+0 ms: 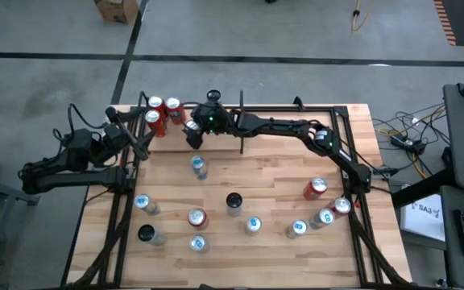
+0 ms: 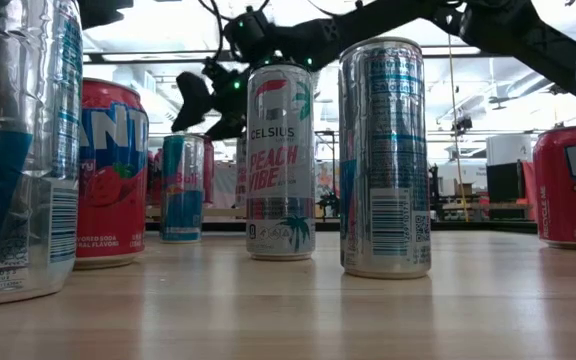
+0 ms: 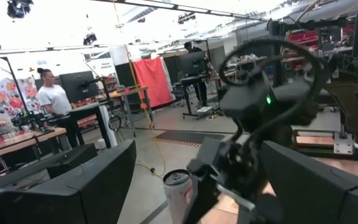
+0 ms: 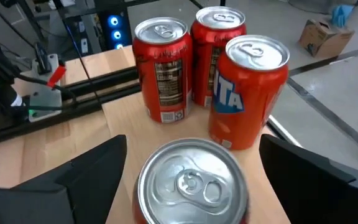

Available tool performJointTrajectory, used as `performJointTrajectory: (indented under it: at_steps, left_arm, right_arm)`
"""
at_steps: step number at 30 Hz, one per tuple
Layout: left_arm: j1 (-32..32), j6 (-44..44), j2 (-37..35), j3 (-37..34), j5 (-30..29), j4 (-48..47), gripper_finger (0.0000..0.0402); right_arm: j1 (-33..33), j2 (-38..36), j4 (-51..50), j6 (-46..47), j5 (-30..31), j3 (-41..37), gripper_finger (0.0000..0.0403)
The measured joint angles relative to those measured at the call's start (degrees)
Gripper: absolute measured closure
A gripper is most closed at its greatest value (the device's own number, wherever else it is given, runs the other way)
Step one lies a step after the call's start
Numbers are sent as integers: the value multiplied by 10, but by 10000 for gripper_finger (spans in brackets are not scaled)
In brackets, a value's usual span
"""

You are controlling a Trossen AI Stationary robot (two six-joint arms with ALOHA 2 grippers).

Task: Place canned beverage on shelf
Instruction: Put the red and black soda can on the shelf aligned with the other red and black soda can

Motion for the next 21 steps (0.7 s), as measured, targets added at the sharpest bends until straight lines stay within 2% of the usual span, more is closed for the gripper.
performJointTrajectory:
  at_steps: [5, 11, 18, 21]
  left_arm:
    - [0, -13, 26, 0, 24, -4, 78]
    - [-1, -43, 66, 0, 32, -23, 102]
    - [-1, -109, 113, 0, 110, -20, 161]
    - [-1, -135, 134, 0, 115, -18, 199]
  right_arm:
    - [2, -19, -114, -30, 0, 67, 56]
    - [16, -75, -267, -92, 1, 141, 74]
    - [26, -170, -357, -104, 1, 139, 78]
    - [31, -202, -399, -105, 1, 139, 78]
